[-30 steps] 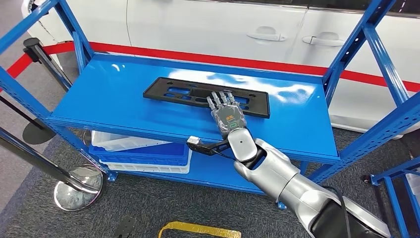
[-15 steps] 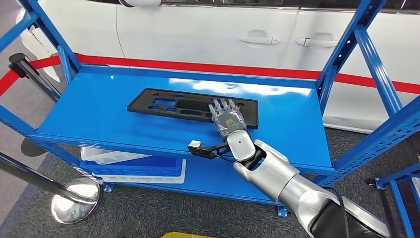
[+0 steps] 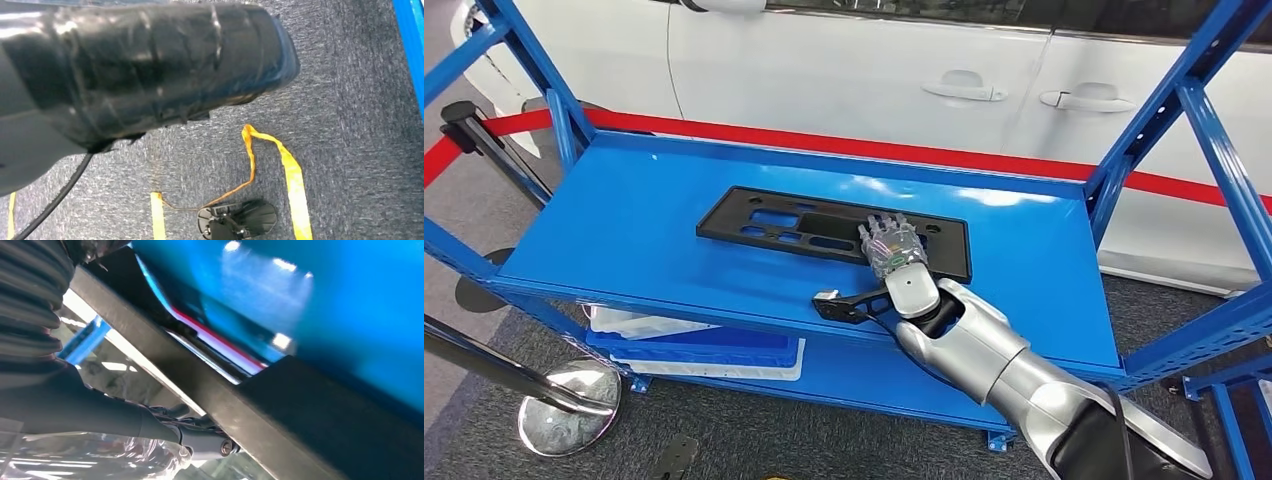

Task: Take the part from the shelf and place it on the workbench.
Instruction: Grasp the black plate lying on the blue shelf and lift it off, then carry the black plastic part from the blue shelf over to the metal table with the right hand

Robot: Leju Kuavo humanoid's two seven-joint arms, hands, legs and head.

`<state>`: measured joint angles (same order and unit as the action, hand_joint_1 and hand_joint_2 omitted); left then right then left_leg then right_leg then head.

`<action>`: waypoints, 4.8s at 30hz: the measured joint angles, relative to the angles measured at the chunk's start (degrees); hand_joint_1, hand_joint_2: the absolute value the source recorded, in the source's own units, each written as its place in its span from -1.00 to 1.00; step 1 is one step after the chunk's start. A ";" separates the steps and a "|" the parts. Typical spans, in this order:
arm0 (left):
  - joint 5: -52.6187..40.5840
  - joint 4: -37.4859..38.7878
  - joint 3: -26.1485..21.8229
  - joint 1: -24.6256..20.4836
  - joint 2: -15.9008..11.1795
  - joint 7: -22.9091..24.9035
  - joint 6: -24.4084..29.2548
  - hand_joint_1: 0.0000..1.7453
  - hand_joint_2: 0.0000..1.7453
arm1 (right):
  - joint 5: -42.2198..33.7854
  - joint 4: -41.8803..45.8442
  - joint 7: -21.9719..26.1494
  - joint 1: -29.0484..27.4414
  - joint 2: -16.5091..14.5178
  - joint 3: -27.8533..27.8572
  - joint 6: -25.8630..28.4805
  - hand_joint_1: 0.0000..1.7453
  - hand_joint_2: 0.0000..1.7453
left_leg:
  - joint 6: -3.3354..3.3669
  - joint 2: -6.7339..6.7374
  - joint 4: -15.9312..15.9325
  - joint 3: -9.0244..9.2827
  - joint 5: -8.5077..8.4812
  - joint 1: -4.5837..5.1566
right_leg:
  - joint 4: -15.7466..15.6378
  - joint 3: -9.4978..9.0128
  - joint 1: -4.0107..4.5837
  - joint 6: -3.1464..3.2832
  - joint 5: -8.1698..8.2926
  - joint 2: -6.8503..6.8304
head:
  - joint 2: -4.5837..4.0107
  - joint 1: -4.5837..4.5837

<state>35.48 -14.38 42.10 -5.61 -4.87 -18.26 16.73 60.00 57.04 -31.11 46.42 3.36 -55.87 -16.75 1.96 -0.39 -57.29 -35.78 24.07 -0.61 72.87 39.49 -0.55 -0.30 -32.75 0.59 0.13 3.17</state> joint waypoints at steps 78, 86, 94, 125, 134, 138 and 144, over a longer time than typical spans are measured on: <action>3.92 0.02 1.01 0.34 1.67 2.41 3.93 -1.00 1.00 | 20.64 33.89 3.04 -2.94 0.75 8.72 33.66 1.00 1.00 | -3.36 0.10 -13.10 -1.99 4.45 -0.32 | -13.25 -3.26 0.43 2.70 8.00 -0.54 | 0.00 -0.04; 4.09 0.02 1.29 -0.07 1.70 2.07 3.92 -1.00 1.00 | 19.09 34.35 3.56 -2.63 0.42 8.72 32.15 1.00 1.00 | -0.35 0.34 1.00 5.15 3.24 0.17 | -11.23 -0.86 0.38 0.51 7.27 -0.54 | 0.00 -0.30; 4.20 0.02 1.36 0.00 1.76 2.08 3.74 -1.00 1.00 | 18.33 34.35 3.77 -2.60 0.43 8.72 31.07 1.00 1.00 | -0.32 0.40 -1.12 -1.13 -0.13 0.11 | -5.06 -5.19 0.05 0.28 3.53 -0.54 | 0.00 -0.49; 4.40 0.04 1.51 -0.11 1.60 1.95 3.80 -1.00 1.00 | 17.22 34.07 2.95 -1.47 0.43 8.30 28.30 1.00 1.00 | -0.17 0.78 -2.21 -1.10 0.90 0.37 | -4.58 -3.73 -0.12 -0.36 5.18 -0.64 | 0.00 -0.39; 4.15 0.09 1.53 0.01 1.54 1.91 3.77 -1.00 1.00 | 17.22 33.92 2.94 -1.16 0.38 8.23 28.12 1.00 1.00 | -2.94 0.59 -11.72 -5.83 7.55 -0.10 | -11.57 -4.67 0.15 2.46 5.52 -0.76 | 0.00 -0.02; 4.44 0.09 1.55 0.01 1.54 1.45 3.89 -1.00 1.00 | 17.21 33.87 2.94 -1.15 0.38 8.11 28.12 1.00 1.00 | -3.02 0.63 -17.64 -5.00 7.29 -0.20 | -11.45 -1.95 0.52 2.56 7.49 -0.94 | 0.00 -0.02; 5.27 0.09 1.55 -0.42 1.49 0.24 4.35 -1.00 1.00 | 16.33 33.90 3.11 -0.89 0.39 8.07 28.17 1.00 1.00 | -1.27 2.25 -1.69 4.76 5.81 1.11 | -11.90 -0.82 0.64 1.19 9.69 -2.52 | 0.00 -0.14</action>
<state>40.76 -14.29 43.65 -6.03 -3.39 -18.02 21.08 76.32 90.94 -28.00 45.53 3.75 -47.80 11.42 0.69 1.86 -58.98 -31.02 29.88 0.50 60.97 38.67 0.09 0.89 -23.07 -1.93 0.13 3.03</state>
